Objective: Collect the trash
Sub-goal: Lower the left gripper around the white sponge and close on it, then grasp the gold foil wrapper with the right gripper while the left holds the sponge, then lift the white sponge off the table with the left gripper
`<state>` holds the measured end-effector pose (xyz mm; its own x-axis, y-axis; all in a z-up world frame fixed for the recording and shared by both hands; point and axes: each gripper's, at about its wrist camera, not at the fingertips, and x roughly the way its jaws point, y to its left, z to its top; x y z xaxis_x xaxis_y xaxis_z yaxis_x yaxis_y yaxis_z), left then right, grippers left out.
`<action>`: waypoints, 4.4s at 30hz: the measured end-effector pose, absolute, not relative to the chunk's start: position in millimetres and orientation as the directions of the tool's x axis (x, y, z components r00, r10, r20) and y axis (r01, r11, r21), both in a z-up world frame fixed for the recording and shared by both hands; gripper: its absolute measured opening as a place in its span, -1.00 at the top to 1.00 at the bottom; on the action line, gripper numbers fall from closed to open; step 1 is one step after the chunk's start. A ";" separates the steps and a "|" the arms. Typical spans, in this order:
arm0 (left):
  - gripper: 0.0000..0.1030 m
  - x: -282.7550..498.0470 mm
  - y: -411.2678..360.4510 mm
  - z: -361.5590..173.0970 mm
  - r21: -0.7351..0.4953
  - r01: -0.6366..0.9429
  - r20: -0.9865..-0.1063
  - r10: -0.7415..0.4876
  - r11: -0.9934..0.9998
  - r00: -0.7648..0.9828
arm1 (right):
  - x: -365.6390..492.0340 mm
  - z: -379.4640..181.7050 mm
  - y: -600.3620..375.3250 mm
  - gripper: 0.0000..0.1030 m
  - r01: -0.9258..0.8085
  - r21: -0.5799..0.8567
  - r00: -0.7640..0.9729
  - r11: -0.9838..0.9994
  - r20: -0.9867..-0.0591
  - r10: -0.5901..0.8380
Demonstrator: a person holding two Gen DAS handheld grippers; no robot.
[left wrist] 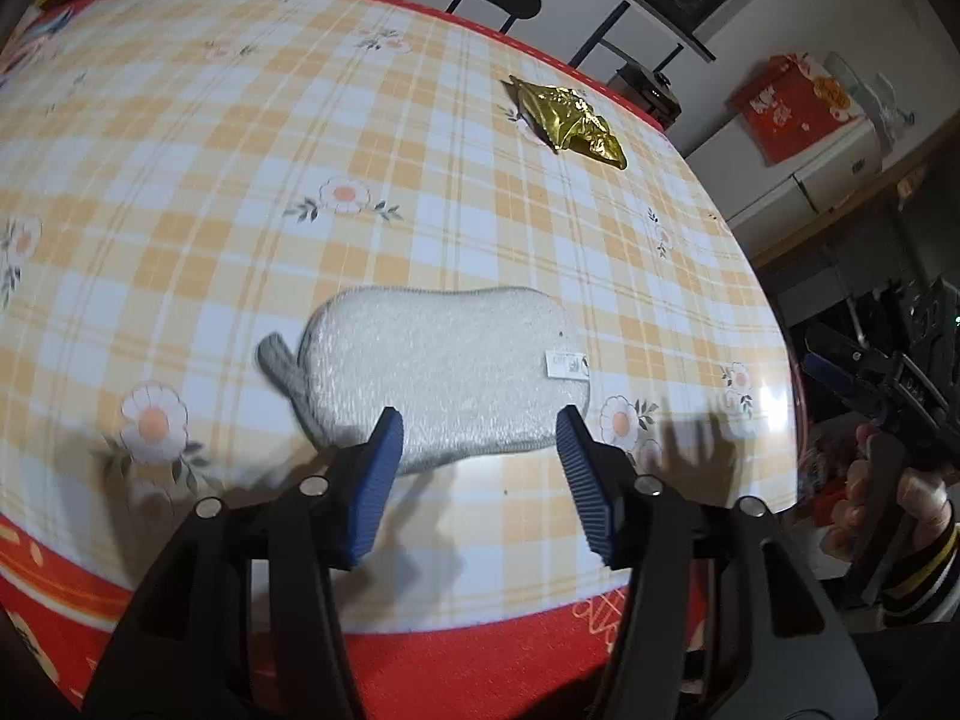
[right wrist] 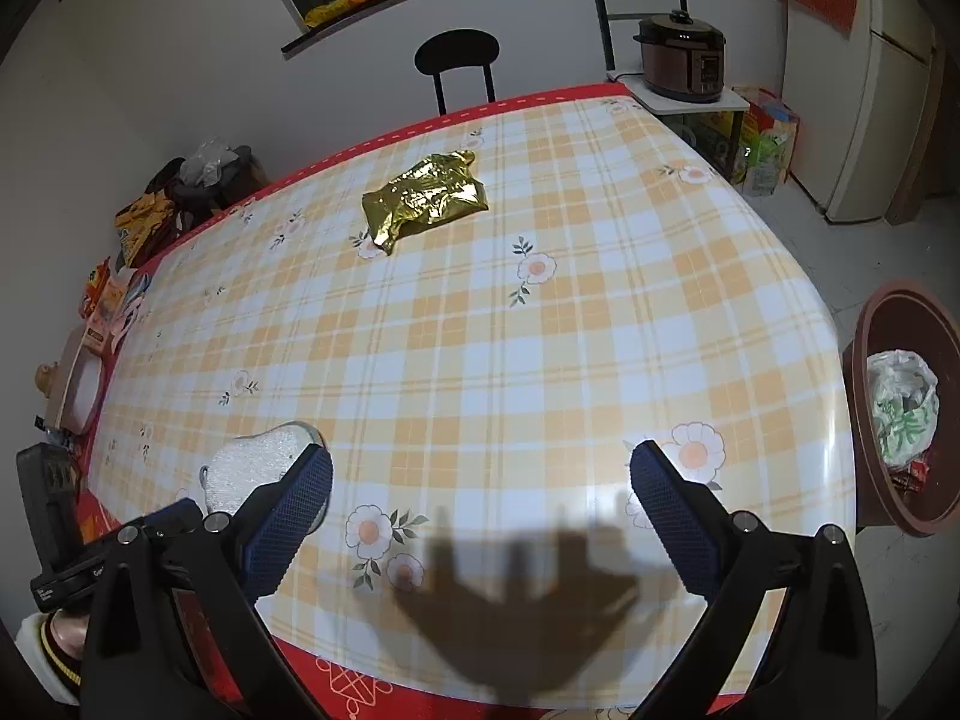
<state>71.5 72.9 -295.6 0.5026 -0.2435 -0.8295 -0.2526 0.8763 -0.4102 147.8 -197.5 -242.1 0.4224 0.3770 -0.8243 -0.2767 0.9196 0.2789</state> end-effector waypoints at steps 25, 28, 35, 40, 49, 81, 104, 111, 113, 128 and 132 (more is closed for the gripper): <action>0.29 73.5 138.3 -336.3 -0.452 -0.530 -0.842 -0.149 0.717 0.518 | 149.4 -256.3 -197.3 -0.90 -0.293 0.280 0.377 0.914 -0.845 0.379; 0.37 71.1 137.4 -340.2 -0.453 -0.527 -0.841 -0.149 0.719 0.520 | 153.8 -255.6 -196.3 -0.90 -0.294 0.264 0.381 0.919 -0.849 0.366; 0.31 71.0 141.9 -337.7 -0.444 -0.527 -0.845 -0.142 0.725 0.516 | 188.7 -250.2 -179.7 -0.90 -0.347 0.217 0.408 0.912 -0.841 0.355; 0.15 72.0 137.3 -337.5 -0.419 -0.482 -0.844 -0.134 0.769 0.519 | 241.4 -255.3 -151.0 -0.90 -0.411 0.174 0.417 0.895 -0.837 0.354; 0.31 86.7 148.7 -338.0 -0.375 -0.499 -0.850 -0.076 0.781 0.521 | 300.8 -289.4 -47.2 -0.90 -0.658 -0.262 0.509 0.707 -0.846 0.161; 0.09 75.1 186.2 -332.5 -0.241 -0.615 -0.878 0.101 0.750 0.468 | 303.7 -238.8 -24.2 0.86 -0.719 -0.044 0.425 0.694 -0.817 0.389; -0.62 96.3 14.8 -315.9 0.214 0.206 -0.902 0.112 0.955 0.417 | 159.2 -249.4 -144.0 0.86 -0.499 0.390 0.293 0.774 -0.765 0.574; -0.86 138.4 42.0 -324.6 -0.028 0.207 -0.933 -0.100 0.978 0.346 | 152.2 -241.7 -172.3 0.86 -0.456 0.383 0.341 0.803 -0.759 0.555; -0.87 142.3 45.7 -329.0 -0.056 0.248 -0.939 -0.135 0.967 0.316 | 151.0 -240.9 -178.7 0.86 -0.441 0.382 0.352 0.812 -0.759 0.548; -0.77 137.4 28.1 -342.9 0.008 0.374 -0.954 -0.104 0.927 0.280 | 149.4 -243.6 -193.8 0.86 -0.374 0.380 0.380 0.846 -0.769 0.513; -0.72 140.5 48.5 -332.2 -0.093 0.272 -0.941 -0.173 0.958 0.289 | 148.5 -239.4 -190.7 0.86 -0.380 0.383 0.383 0.842 -0.763 0.520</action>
<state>140.5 48.5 -332.2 0.2892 -0.1734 -0.9414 0.2723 0.9577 -0.0928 148.5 -190.7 -239.4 0.3831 0.5199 -0.7635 -0.3803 0.8420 0.3825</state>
